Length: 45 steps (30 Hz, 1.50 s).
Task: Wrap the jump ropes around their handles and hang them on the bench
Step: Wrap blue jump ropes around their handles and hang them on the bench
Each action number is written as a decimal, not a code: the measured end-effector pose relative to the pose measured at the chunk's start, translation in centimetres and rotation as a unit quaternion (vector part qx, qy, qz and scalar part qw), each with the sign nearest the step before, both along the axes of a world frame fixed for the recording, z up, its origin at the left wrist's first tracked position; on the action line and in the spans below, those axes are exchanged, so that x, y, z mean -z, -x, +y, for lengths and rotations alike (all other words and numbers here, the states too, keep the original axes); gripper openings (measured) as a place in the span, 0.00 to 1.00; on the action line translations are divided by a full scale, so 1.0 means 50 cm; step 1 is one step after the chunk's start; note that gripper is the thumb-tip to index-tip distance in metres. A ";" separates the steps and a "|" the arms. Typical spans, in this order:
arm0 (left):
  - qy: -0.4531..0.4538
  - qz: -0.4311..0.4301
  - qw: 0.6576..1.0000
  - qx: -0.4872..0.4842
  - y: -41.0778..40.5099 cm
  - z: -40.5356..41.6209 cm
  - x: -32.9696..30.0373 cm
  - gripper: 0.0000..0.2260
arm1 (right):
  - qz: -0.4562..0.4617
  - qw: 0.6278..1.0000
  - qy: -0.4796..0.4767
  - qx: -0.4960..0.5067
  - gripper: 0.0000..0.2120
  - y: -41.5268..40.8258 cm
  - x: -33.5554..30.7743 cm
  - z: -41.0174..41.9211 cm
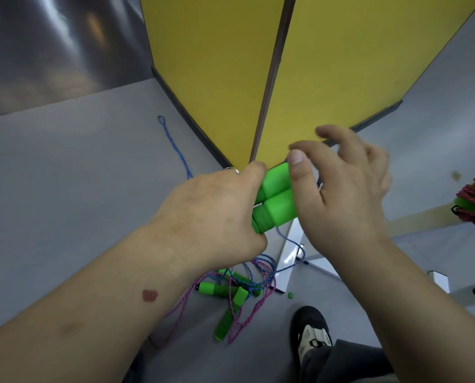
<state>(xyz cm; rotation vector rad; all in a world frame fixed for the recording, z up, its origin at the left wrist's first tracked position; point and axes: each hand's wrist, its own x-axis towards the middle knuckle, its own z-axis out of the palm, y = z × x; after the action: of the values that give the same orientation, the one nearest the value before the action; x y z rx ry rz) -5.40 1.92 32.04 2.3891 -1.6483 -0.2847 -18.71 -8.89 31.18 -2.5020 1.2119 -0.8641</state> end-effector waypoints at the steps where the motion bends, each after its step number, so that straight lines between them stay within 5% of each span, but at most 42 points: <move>1: 0.000 -0.003 1.000 0.000 -0.002 0.000 0.000 0.22 | 0.000 1.000 0.016 0.010 0.21 0.002 -0.003 -0.003; 3: 0.005 -0.006 1.000 0.003 -0.003 0.002 0.000 0.23 | -0.001 0.999 0.023 -0.043 0.21 0.004 -0.002 -0.005; 8: 0.002 -0.019 1.000 0.022 0.002 0.004 0.007 0.27 | -0.090 0.935 -0.274 -0.208 0.15 -0.003 0.008 0.002; 17: 0.001 -0.014 1.000 0.020 -0.001 0.006 0.008 0.21 | 0.035 0.966 -0.169 -0.191 0.21 0.001 0.016 -0.001; 22: 0.018 -0.005 1.000 0.016 0.000 0.005 -0.004 0.20 | -0.159 0.909 -0.329 -0.199 0.17 0.006 -0.009 0.001; 33: 0.012 -0.003 1.000 0.010 0.005 0.007 -0.004 0.18 | -0.138 0.921 -0.333 -0.150 0.14 -0.011 0.005 0.000; 39: 0.035 -0.048 0.998 -0.002 0.012 0.002 -0.008 0.33 | -0.177 0.935 -0.289 -0.100 0.13 -0.003 -0.008 -0.012; 45: -0.012 -0.027 0.999 0.024 0.008 0.003 -0.017 0.32 | -0.188 0.919 -0.327 -0.117 0.13 0.001 -0.009 -0.018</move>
<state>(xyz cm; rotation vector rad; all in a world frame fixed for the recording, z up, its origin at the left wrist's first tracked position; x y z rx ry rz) -5.82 2.09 32.89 2.3969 -1.7380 -0.2531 -18.77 -9.80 31.63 -1.7918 0.8602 -0.6848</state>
